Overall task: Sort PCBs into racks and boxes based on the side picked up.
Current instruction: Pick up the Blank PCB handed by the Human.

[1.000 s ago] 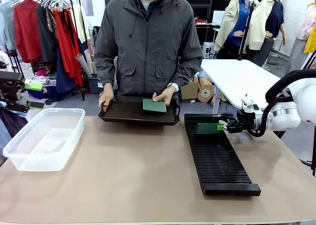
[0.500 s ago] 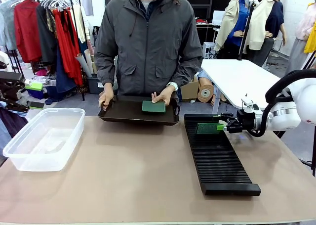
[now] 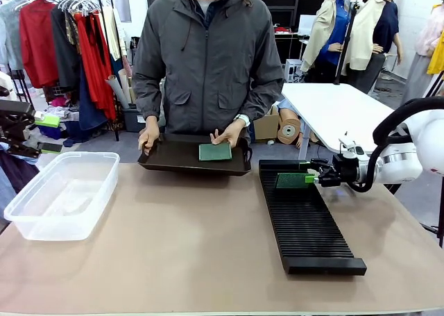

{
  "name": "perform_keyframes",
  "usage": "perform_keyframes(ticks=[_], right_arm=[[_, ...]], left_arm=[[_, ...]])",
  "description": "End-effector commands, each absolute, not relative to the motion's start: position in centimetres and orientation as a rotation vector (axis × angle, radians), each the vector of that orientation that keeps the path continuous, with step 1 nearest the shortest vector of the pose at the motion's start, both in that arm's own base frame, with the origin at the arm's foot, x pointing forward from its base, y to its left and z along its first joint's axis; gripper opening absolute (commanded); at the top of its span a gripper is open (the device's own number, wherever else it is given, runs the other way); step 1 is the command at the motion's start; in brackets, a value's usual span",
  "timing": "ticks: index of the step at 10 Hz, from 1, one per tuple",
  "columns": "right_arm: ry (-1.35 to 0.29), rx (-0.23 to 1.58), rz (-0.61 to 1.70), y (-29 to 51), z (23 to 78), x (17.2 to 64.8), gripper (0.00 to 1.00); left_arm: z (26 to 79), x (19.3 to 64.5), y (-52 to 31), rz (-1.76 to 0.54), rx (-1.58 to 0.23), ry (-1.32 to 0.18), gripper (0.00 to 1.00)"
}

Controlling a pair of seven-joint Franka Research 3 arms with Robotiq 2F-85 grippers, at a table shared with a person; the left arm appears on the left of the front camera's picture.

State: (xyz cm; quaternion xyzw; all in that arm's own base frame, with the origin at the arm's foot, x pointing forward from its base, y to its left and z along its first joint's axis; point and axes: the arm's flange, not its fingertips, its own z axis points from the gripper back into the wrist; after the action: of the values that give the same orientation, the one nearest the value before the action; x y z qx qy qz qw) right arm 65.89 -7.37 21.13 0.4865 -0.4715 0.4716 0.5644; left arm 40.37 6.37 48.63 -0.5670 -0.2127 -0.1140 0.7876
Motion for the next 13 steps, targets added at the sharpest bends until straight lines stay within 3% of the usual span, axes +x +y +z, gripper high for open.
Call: perform_keyframes(ticks=[1, 6, 13], right_arm=[[-1.114, 1.141, 1.112, -7.3, 21.5, 66.0, 1.0], [-1.109, 1.145, 1.11, -7.4, 21.1, 65.9, 1.0], [-1.056, 1.259, 1.053, -6.4, 28.0, 66.4, 1.0]], left_arm=[[48.8, 40.2, 6.4, -0.247, -1.222, -0.452, 1.0], [48.8, 40.2, 6.4, -0.247, -1.222, -0.452, 1.0], [48.8, 40.2, 6.4, -0.247, -1.222, -0.452, 1.0]])
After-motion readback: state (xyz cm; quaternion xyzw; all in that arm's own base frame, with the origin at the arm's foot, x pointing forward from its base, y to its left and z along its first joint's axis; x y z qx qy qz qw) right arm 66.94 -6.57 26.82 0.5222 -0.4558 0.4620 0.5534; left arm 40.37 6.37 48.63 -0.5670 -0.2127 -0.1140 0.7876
